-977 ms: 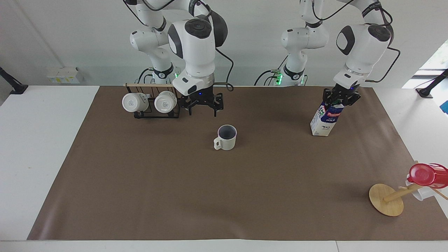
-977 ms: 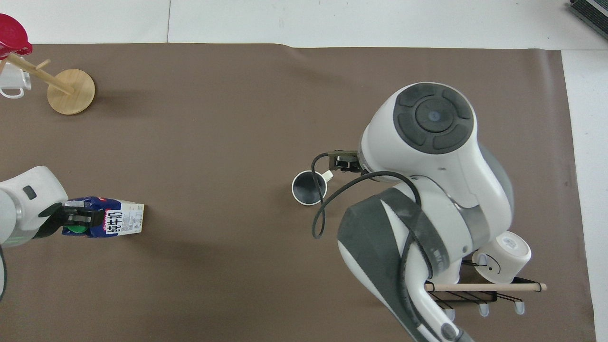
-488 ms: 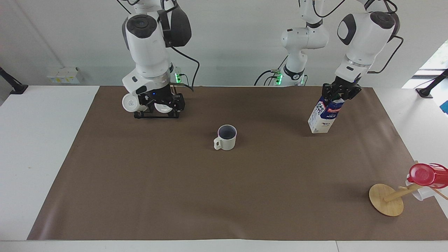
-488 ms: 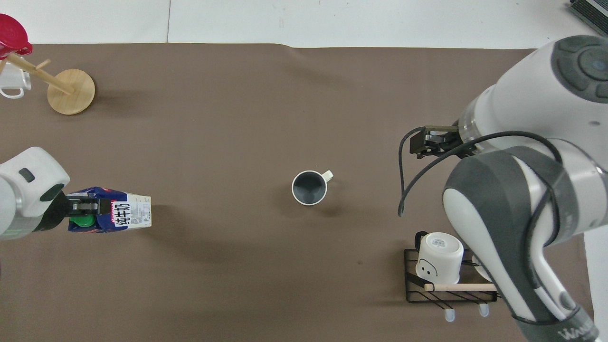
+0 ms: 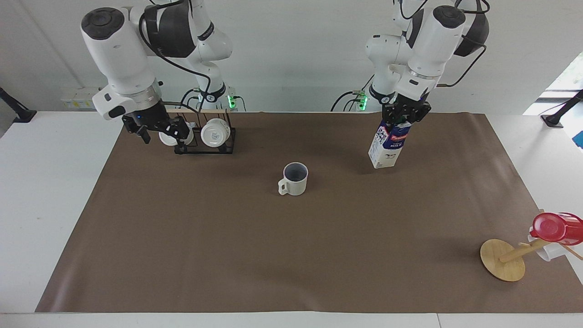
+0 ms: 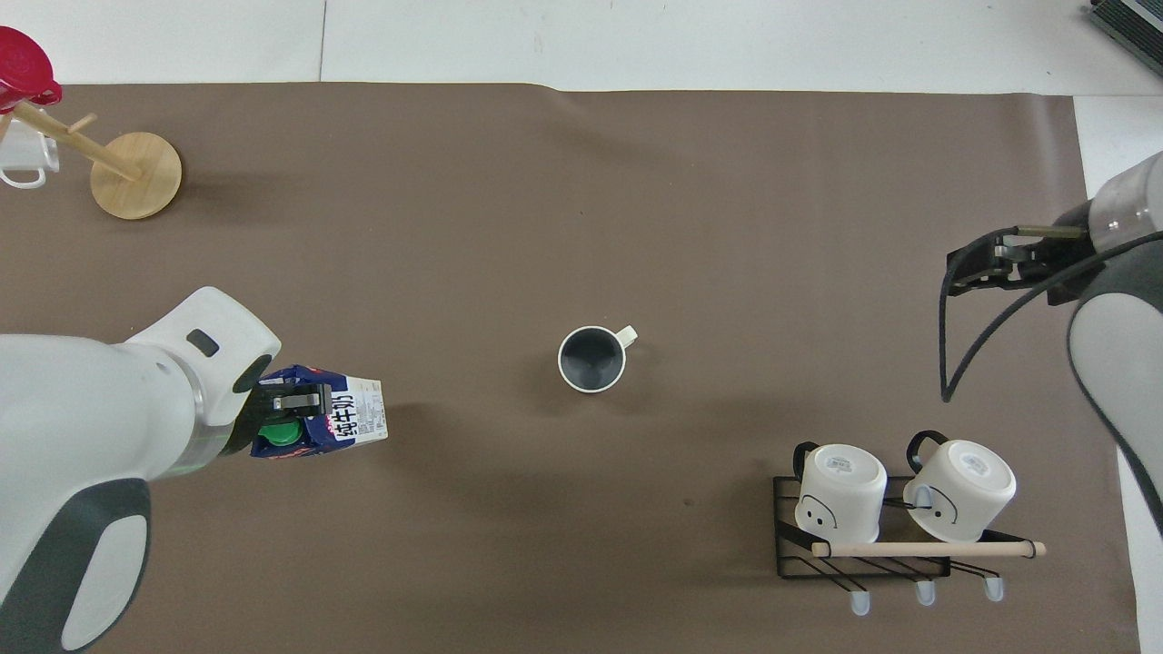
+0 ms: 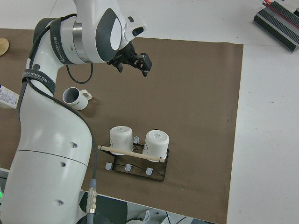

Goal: Place cup and milk on table
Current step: 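Carry the carton toward the mug while the right gripper withdraws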

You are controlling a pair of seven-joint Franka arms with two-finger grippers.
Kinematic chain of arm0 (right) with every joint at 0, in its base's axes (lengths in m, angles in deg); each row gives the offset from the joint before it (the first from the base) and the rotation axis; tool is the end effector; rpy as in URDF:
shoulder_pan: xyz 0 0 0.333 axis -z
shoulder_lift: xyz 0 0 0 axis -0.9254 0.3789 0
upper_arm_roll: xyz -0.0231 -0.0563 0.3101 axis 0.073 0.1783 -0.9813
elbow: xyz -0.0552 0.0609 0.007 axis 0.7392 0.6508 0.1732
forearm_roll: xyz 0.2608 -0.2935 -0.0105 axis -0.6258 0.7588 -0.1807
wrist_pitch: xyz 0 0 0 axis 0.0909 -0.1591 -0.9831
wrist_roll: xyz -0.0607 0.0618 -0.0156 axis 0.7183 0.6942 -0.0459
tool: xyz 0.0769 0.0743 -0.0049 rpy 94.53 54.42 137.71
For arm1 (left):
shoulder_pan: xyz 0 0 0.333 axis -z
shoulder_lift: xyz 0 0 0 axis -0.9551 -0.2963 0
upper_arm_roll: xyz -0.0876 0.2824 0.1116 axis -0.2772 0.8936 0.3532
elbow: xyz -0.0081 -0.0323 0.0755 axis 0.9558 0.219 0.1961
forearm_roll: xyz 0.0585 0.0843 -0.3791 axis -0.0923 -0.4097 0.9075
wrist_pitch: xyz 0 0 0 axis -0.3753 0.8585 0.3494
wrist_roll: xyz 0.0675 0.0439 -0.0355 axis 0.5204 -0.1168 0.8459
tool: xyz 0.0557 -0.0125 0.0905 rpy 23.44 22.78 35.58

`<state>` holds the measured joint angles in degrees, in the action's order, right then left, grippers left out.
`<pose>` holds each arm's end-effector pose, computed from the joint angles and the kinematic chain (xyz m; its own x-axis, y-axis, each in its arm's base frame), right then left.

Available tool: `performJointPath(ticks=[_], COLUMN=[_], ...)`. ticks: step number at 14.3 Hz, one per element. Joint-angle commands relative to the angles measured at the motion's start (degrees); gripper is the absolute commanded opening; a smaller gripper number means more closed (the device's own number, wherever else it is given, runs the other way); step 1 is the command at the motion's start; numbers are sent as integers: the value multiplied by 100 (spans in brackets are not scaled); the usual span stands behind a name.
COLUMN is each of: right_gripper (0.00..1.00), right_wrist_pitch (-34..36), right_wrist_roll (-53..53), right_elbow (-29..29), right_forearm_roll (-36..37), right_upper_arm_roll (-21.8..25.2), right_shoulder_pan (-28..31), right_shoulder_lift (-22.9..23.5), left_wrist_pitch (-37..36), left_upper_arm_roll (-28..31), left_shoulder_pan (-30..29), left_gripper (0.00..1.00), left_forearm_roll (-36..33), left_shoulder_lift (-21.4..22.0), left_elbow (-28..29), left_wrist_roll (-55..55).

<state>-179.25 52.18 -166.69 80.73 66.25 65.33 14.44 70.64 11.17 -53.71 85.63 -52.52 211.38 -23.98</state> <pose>0.5764 -0.0019 0.5801 0.9913 -0.1304 -0.0166 -0.1294 -0.9903 0.0511 0.4468 -0.1649 0.5355 0.9969 0.0361 0.0700 0.0327 -0.9982 0.0495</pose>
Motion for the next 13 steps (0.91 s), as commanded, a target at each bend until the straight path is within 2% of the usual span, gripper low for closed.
performJointPath(ticks=[1, 7, 10, 12, 13], right_gripper=[100, 100, 100, 100, 100], right_wrist_pitch=[21, 134, 485, 1038, 1093], right_wrist_roll=[-202, -202, -421, -544, -684], right_elbow=[-109, 23, 250, 584, 594], right_forearm_roll=[-10, -10, -28, -37, -37], right_upper_arm_roll=[-44, -44, -26, 9, 27], right_shoulder_pan=[205, 196, 196, 205, 205], right_shoulder_lift=[-297, -684, -842, -834, -843], left_wrist_pitch=[251, 841, 955, 1104, 1166], left_upper_arm_roll=[84, 84, 75, 75, 75], left_shoulder_pan=[318, 863, 942, 1056, 1065], left_gripper=[51, 51, 51, 51, 51], left_forearm_roll=[52, 43, 43, 43, 35], left_shoulder_lift=[-335, -984, -1336, -1486, -1530], left_elbow=[-212, -501, -791, -827, -836], left_wrist_roll=[-270, -1104, -1272, -1351, -1430])
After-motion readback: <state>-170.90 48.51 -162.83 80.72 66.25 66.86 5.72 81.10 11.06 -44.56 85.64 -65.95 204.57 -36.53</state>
